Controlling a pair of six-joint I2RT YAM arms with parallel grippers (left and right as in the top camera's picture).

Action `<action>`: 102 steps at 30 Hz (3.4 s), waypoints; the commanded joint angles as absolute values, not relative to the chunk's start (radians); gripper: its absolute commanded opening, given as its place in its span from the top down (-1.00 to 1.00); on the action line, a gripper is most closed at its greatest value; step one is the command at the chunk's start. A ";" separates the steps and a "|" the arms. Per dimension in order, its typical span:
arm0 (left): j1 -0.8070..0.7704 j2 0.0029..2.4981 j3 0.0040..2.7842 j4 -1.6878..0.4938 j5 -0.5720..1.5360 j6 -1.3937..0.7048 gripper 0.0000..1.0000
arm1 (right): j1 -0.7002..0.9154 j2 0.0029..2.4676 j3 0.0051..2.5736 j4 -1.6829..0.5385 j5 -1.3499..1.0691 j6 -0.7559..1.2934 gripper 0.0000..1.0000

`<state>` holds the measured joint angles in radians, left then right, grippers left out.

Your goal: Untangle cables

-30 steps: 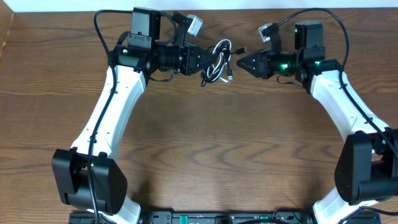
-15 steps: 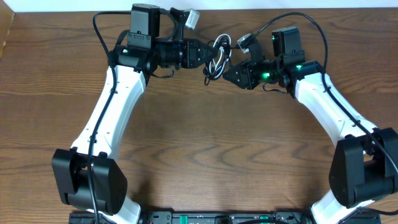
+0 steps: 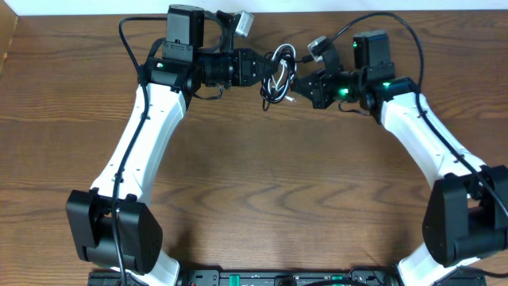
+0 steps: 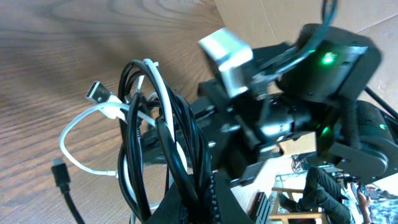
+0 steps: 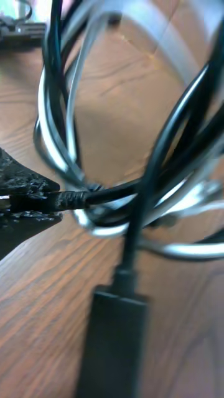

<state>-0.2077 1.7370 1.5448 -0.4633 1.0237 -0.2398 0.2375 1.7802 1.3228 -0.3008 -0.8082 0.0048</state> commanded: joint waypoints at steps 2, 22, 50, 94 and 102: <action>-0.209 1.720 1.548 -0.462 1.055 -0.274 0.85 | 0.231 1.666 1.328 -0.256 -0.883 0.060 0.98; -0.209 1.719 1.548 -0.261 1.127 -0.754 0.85 | 0.396 1.724 1.327 -0.154 -0.619 0.296 0.97; -0.209 1.720 1.548 -0.426 0.477 -1.143 0.85 | 0.252 1.633 1.328 -0.299 -0.733 0.262 -0.35; -0.276 1.720 1.548 -0.606 0.523 -1.284 0.85 | 0.445 1.725 1.328 -0.255 -0.697 -0.084 0.92; -0.276 1.720 1.548 -0.640 0.432 -1.224 0.85 | 0.415 1.709 1.328 -0.236 -0.714 0.000 0.98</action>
<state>-0.2760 1.7374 1.5265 -0.6128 0.5014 -1.2663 0.4377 1.7123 1.3312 -0.2489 -0.6846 -0.0753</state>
